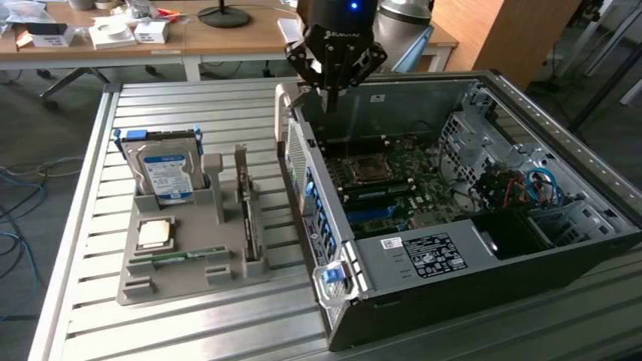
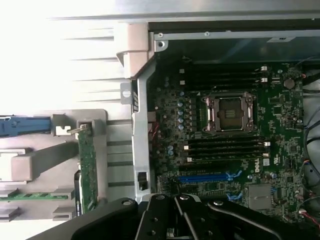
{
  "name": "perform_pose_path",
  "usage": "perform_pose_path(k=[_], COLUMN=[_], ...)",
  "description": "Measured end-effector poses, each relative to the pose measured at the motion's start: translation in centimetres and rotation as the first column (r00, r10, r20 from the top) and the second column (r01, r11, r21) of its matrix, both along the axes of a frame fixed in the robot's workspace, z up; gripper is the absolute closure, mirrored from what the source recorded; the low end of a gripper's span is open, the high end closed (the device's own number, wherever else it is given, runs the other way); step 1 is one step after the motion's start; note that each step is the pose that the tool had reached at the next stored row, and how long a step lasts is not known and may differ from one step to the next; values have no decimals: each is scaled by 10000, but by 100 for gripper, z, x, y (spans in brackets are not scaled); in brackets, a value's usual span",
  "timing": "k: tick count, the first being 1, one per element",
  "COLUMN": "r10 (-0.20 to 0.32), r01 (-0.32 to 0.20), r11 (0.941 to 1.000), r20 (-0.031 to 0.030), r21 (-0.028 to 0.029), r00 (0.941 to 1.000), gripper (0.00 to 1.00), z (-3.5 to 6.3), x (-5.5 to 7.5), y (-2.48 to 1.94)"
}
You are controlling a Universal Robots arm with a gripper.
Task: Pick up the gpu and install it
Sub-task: 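Reach for the gpu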
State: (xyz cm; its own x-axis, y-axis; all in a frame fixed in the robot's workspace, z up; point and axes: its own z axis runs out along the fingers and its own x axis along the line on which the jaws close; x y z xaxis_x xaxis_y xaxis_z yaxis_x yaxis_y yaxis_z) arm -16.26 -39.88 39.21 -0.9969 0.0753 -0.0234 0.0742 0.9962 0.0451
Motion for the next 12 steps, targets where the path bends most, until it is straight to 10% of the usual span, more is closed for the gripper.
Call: perform_pose_path(k=[12], r10=[0], r01=[0], r11=[10000], r20=[-1], r21=[0], r00=[10000], gripper=[89], z=[-11], x=[-232], y=[2])
